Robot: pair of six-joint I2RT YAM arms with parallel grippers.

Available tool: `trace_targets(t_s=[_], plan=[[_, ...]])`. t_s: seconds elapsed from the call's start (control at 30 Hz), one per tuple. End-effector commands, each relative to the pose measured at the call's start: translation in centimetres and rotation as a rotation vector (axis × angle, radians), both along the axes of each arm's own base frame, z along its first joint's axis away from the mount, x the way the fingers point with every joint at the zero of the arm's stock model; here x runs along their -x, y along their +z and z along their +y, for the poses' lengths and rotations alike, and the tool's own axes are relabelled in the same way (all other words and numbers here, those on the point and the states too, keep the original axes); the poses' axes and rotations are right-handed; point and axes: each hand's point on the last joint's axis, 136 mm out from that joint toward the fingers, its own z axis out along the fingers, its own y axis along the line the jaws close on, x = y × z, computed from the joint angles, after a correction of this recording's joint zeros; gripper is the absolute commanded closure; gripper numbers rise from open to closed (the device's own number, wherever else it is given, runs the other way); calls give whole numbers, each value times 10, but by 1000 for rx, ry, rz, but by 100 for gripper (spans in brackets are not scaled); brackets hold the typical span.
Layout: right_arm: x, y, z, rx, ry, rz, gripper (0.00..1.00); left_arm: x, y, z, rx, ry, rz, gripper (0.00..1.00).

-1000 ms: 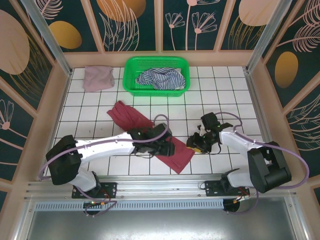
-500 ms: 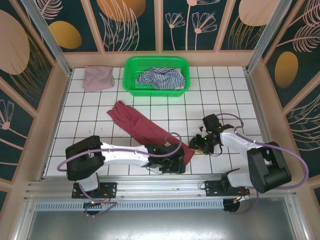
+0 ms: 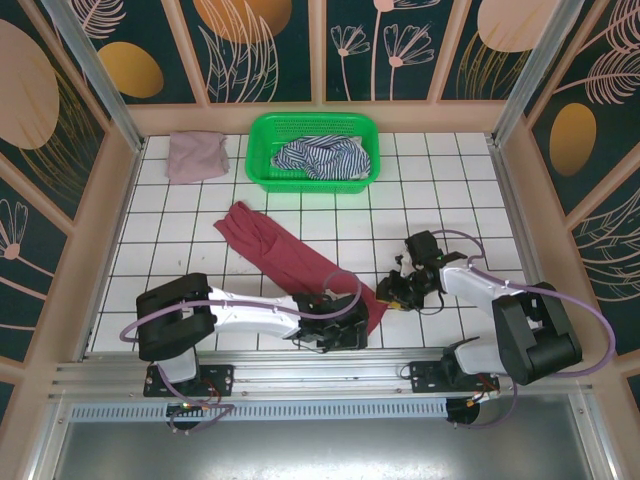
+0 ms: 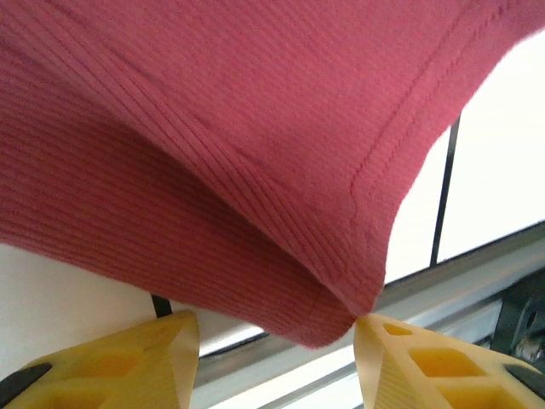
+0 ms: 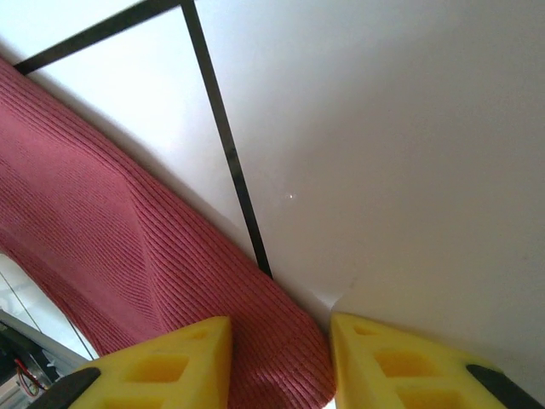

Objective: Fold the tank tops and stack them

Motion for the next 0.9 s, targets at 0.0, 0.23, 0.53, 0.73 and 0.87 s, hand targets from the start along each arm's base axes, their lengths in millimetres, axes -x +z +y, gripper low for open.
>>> trace_targets(t_s=[0.0,0.23,0.53,0.73,0.87], plan=[[10,-5,1,-17,17,32,67,-15,13,-6,36,79,-40,50],[10,-5,2,-23,18,38,68,-16,16,-20,64,53,-31,53],[5,0,-5,-20,-2,25,76,-4,-2,-21,41,27,52,71],[4,0,-6,-31,-9,24,82,2,-7,-14,14,15,71,84],[1,1,-5,-38,-11,18,91,-1,-3,-19,22,11,63,97]])
